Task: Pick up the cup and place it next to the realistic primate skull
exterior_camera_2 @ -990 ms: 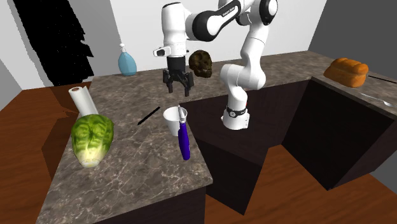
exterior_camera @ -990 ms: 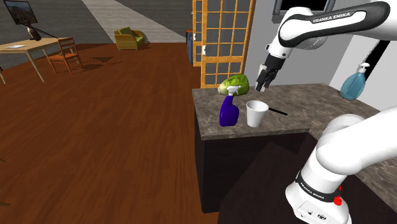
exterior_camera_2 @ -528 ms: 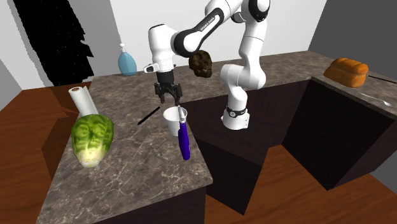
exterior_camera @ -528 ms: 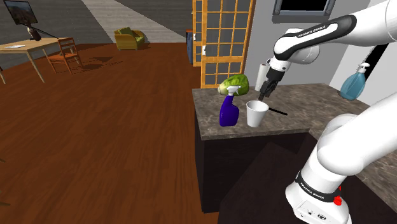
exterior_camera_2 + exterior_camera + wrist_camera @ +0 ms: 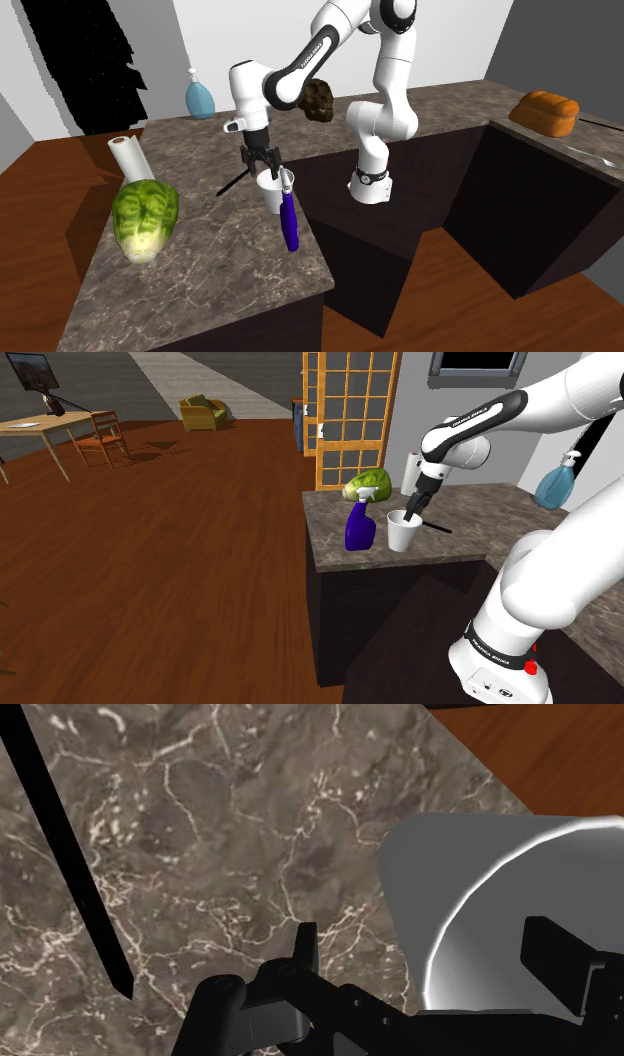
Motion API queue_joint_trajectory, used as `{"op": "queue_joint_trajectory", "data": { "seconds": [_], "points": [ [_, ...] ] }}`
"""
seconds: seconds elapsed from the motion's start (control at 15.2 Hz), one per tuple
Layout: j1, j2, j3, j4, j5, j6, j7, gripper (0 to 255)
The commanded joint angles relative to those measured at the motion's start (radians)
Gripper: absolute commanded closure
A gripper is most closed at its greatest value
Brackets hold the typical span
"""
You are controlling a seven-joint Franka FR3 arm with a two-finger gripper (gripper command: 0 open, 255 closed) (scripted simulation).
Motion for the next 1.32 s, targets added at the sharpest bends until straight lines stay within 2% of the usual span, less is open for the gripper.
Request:
{"op": "queue_joint_trajectory", "data": {
  "seconds": [0.0, 0.53, 0.59, 1.25],
  "points": [
    [0.012, 0.021, -0.009, -0.011, 0.016, 0.030, -0.011, 0],
    [0.015, 0.027, -0.011, -0.015, 0.020, 0.038, -0.014, 0],
    [0.015, 0.027, -0.011, -0.015, 0.020, 0.038, -0.014, 255],
    [0.010, 0.017, -0.005, -0.009, 0.013, 0.024, -0.006, 255]
  ]
}}
